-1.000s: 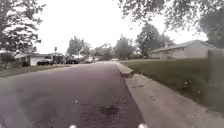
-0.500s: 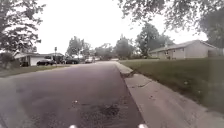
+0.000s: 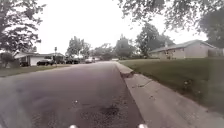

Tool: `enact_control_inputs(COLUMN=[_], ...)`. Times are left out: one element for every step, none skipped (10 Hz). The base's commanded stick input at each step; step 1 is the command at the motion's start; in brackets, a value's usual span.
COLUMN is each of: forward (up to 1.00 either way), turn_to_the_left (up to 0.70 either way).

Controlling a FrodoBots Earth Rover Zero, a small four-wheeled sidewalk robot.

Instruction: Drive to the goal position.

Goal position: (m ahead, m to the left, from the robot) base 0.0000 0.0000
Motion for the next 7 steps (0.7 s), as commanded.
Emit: enact_control_inputs(forward=[0.07,0.07,0.07,0.07,0.07,0.07,0.07], turn_to_the_left=[0.0,0.0,0.0,0.0,0.0,0.0,0.0])
